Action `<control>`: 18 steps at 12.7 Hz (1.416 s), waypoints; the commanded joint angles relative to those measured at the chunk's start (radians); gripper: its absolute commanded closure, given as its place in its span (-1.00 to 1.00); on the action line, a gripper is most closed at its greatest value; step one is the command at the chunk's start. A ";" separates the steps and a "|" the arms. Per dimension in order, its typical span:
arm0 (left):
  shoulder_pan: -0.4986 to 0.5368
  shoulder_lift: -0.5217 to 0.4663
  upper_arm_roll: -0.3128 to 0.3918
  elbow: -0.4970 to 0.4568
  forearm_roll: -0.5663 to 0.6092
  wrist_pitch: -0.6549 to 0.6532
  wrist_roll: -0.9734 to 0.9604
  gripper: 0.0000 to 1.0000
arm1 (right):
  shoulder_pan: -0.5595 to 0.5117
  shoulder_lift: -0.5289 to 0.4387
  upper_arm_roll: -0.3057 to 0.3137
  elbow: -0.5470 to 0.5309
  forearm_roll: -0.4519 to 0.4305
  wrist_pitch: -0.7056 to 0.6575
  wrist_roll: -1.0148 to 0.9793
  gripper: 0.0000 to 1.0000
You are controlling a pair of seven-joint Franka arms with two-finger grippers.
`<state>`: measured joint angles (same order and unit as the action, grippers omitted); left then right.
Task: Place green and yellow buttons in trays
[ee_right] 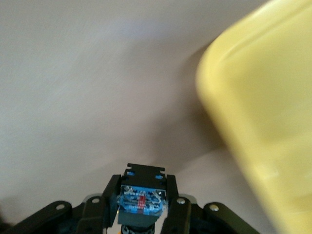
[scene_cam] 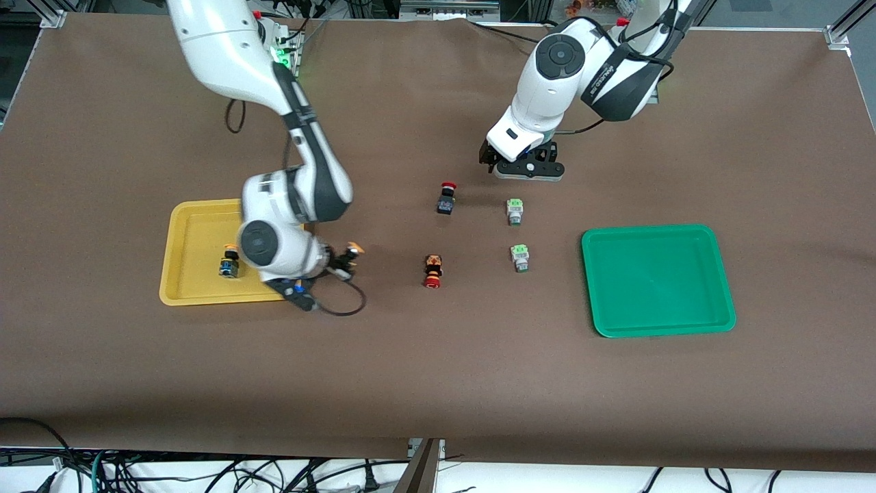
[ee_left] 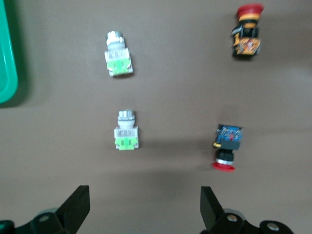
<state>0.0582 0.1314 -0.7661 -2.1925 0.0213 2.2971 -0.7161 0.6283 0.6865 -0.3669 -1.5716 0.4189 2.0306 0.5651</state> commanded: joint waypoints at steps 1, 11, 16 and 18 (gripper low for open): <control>-0.017 0.056 -0.004 -0.003 -0.003 0.019 -0.011 -1.00 | -0.012 -0.027 -0.091 -0.022 0.003 -0.098 -0.221 1.00; 0.005 0.230 -0.001 -0.001 0.255 0.097 -0.230 -1.00 | 0.001 -0.178 -0.132 -0.028 -0.084 -0.168 -0.291 -0.98; 0.008 0.385 0.044 -0.001 0.368 0.228 -0.255 -1.00 | 0.018 -0.510 -0.126 -0.033 -0.247 -0.389 -0.264 -0.98; 0.006 0.401 0.045 -0.001 0.413 0.228 -0.293 -1.00 | 0.016 -0.596 -0.127 -0.051 -0.287 -0.449 -0.264 -0.99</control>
<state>0.0604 0.5057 -0.7150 -2.2063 0.3779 2.5163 -0.9630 0.6355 0.1838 -0.4944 -1.5695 0.1734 1.6196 0.2839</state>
